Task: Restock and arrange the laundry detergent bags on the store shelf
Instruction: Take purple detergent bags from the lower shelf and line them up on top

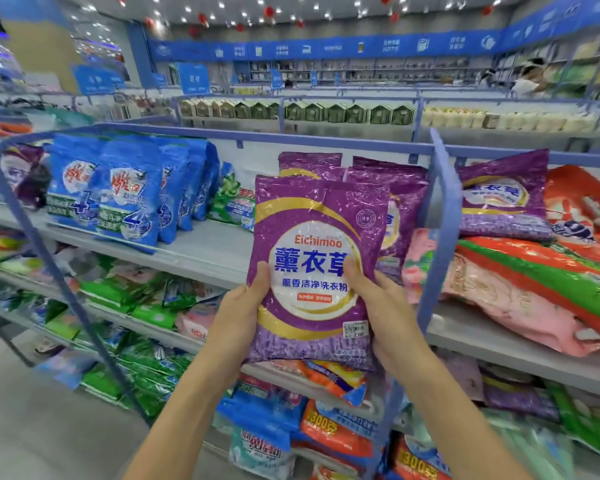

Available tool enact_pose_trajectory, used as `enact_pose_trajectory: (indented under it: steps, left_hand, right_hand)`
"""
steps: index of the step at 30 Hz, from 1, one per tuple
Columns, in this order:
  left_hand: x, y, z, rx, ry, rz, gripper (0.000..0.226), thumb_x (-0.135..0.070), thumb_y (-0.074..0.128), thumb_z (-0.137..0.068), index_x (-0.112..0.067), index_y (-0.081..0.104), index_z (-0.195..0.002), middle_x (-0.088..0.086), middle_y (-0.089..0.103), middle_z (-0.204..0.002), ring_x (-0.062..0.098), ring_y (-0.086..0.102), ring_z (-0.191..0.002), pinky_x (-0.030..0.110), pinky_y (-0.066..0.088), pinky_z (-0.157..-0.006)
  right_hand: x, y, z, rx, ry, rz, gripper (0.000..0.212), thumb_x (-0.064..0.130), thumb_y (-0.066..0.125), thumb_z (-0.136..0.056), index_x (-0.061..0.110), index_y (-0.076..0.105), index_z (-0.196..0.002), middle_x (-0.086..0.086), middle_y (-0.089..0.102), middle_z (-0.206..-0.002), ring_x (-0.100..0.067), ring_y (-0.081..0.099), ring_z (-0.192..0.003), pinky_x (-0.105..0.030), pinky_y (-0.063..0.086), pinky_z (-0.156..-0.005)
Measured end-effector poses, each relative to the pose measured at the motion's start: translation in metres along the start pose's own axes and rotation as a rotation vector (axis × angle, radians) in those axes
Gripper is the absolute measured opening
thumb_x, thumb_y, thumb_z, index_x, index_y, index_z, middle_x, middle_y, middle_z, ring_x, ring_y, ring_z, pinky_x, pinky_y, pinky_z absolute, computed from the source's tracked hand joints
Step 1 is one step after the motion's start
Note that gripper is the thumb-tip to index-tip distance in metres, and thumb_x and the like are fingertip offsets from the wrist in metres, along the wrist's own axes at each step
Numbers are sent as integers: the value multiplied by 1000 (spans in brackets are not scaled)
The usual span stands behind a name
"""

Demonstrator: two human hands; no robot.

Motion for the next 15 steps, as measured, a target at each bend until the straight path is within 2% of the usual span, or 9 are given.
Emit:
enact_pose_trajectory:
  steps: [2, 4, 7, 9, 12, 15]
  left_hand:
    - [-4, -23, -14, -3, 29, -23, 50, -58, 51, -93, -16, 78, -96, 7, 80, -88, 20, 78, -81, 39, 59, -84]
    - [-7, -41, -28, 25, 52, -12, 44, -54, 50, -96, -20, 77, -97, 4, 80, -91, 17, 77, -85, 37, 59, -84]
    - [-10, -64, -49, 56, 61, 26, 39, -53, 50, -97, -24, 75, -102, 0, 80, -96, 17, 77, -91, 37, 58, -86]
    - [-11, -74, -63, 84, 62, 39, 35, -51, 55, -95, -24, 74, -108, 0, 80, -100, 18, 76, -95, 40, 57, -89]
    - [-13, -80, -88, 133, 56, 75, 41, -41, 66, -87, -15, 71, -118, 6, 79, -105, 25, 76, -98, 45, 58, -92]
    - [-20, -77, -116, 190, 91, 42, 41, -39, 70, -85, -15, 70, -118, 6, 78, -107, 26, 75, -99, 46, 58, -93]
  right_hand:
    - [-12, 22, -13, 24, 40, -30, 44, 41, 72, -85, 16, 70, -122, -6, 78, -114, -27, 74, -108, -50, 52, -105]
    - [-22, 39, -22, 74, 72, 7, 53, 40, 76, -80, 13, 67, -126, -7, 77, -116, -26, 74, -109, -49, 51, -106]
    - [-34, 58, -32, 95, 51, 147, 56, 36, 80, -78, 14, 66, -127, -1, 76, -119, -20, 72, -111, -45, 51, -106]
    - [-40, 65, -39, 50, 36, 172, 60, 35, 84, -72, 15, 66, -126, 0, 77, -117, -20, 73, -111, -45, 51, -105]
    - [-42, 72, -55, -16, 25, 169, 57, 35, 85, -71, 15, 68, -121, 1, 78, -112, -19, 74, -106, -46, 53, -104]
    - [-35, 73, -79, -54, -7, 160, 49, 33, 82, -75, 15, 69, -118, 1, 79, -111, -19, 74, -106, -43, 54, -101]
Point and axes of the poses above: each hand's wrist, its own z-axis away from the middle knuckle, its own y-axis out of the palm, x = y × z, the point moved 3 cm from there along -z, towards the middle knuckle
